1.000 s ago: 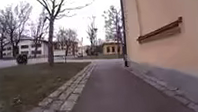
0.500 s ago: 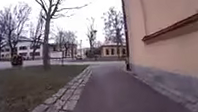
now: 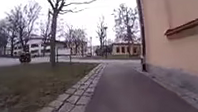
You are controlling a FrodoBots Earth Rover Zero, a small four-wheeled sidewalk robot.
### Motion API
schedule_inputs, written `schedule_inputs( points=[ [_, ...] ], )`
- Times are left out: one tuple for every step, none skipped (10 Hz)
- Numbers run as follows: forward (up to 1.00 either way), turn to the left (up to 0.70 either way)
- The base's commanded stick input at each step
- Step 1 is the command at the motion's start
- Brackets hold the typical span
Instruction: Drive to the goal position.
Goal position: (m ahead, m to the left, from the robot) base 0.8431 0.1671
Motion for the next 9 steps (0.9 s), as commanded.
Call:
schedule_inputs(
  points=[
    [1.00, 0.00],
    [1.00, 0.00],
    [1.00, 0.00],
    [1.00, 0.00],
    [1.00, 0.00],
    [1.00, 0.00],
    [1.00, 0.00],
    [1.00, 0.00],
    [1.00, 0.00]
  ],
)
